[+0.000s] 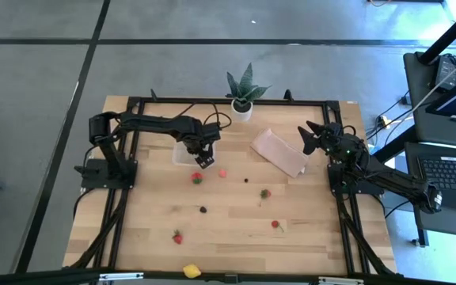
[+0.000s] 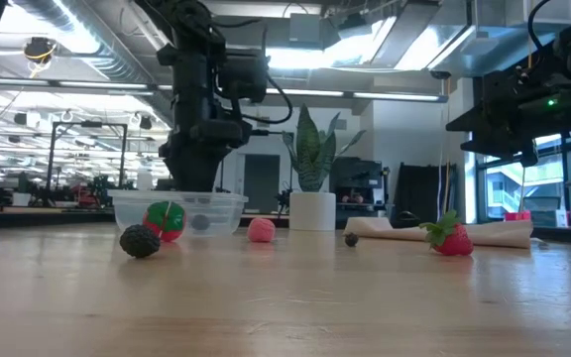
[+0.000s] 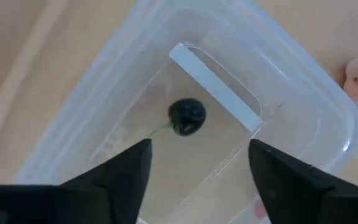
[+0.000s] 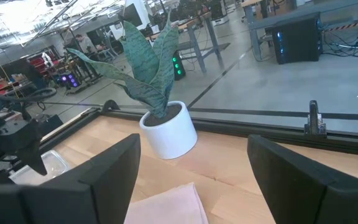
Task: Pick and placing Produce into tupperware
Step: Put the red strawberry into the transparent container
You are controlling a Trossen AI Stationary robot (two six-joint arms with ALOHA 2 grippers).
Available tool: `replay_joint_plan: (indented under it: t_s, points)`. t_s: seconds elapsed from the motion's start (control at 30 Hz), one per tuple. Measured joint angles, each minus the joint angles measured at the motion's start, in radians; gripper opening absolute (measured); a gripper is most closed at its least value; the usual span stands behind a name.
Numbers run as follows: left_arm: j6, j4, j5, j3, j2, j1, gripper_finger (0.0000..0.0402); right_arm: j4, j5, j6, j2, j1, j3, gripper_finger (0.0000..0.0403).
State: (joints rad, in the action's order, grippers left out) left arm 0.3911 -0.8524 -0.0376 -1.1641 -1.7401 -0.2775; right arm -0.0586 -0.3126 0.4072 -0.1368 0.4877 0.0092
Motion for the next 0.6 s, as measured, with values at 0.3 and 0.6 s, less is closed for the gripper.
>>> replay_joint_plan:
  t_s: [0.3, 0.6]
  points:
    - [0.0, -0.03, -0.028, -0.041, 0.052, -0.002, 0.0292, 0.0, 0.0, 0.001, 0.0, 0.0, 0.0, 0.0297]
    - [0.035, -0.09, 0.041, -0.194, 0.059, 0.03, 0.0284, 0.0, -0.006, 0.005, 0.0, 0.001, 0.0, 0.0297]
